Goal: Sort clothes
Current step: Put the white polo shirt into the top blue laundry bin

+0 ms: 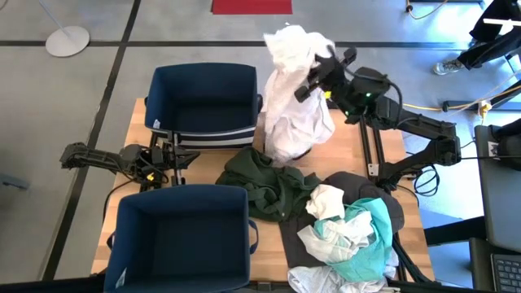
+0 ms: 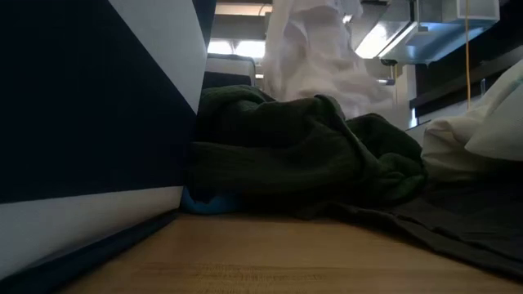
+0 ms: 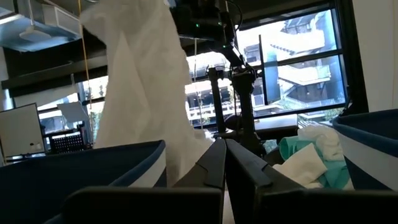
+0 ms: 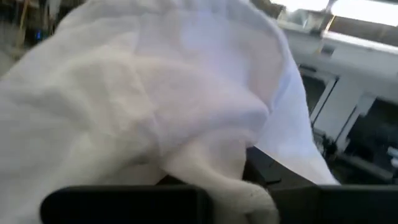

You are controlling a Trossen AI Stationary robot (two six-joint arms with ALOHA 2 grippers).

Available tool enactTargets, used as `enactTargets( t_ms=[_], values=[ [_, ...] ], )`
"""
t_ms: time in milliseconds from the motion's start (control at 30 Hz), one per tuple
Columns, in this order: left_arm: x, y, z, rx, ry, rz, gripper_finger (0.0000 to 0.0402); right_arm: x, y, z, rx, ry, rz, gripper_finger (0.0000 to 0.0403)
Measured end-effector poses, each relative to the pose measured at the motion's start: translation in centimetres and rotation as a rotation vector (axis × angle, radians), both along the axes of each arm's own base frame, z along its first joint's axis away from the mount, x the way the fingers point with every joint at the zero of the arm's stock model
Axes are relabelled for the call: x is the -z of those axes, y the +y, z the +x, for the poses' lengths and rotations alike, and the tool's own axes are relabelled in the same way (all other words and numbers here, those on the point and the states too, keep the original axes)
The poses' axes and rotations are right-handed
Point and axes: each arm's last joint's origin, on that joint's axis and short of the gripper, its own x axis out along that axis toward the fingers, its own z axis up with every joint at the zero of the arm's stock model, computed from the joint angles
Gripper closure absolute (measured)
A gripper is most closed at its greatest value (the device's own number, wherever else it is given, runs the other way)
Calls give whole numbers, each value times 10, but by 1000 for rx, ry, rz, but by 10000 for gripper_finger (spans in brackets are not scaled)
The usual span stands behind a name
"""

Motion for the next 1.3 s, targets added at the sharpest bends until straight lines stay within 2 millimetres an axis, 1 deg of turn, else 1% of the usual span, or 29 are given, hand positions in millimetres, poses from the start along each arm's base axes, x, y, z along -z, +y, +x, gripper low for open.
enactTargets(
  t_ms=[200, 300, 400, 467, 600, 700, 833, 933, 1033, 1167, 1300],
  values=[
    [0, 0, 0, -2, -4, 3, 402, -15, 0, 9, -60, -159, -158, 360],
    [0, 0, 0, -2, -3, 3, 402, -18, 1, 15, -112, -251, -212, 359],
    [0, 0, 0, -2, -3, 3, 402, -17, -4, 24, -171, -303, -271, 359],
    [0, 0, 0, -2, -2, 3, 402, -18, -6, 34, -214, -315, -286, 359],
    [0, 0, 0, -7, 0, 20, 402, -23, -17, 56, -247, -309, -287, 359],
    [0, 0, 0, -9, 1, 24, 402, -25, -27, 78, -270, -285, -270, 359],
    [0, 0, 0, -9, 1, 25, 402, -23, -41, 111, -288, -247, -218, 359],
    [0, 0, 0, -8, 0, 23, 402, -16, -49, 133, -321, -231, -171, 358],
    [-1, 0, 0, -9, -2, 24, 402, -2, -57, 154, -362, -188, -116, 357],
    [-1, 0, 0, -11, -1, 27, 402, 30, -64, 179, -386, -83, 3, 357],
    [0, 0, 0, -10, -1, 26, 402, 61, -67, 192, -382, 111, 108, 356]
  ],
)
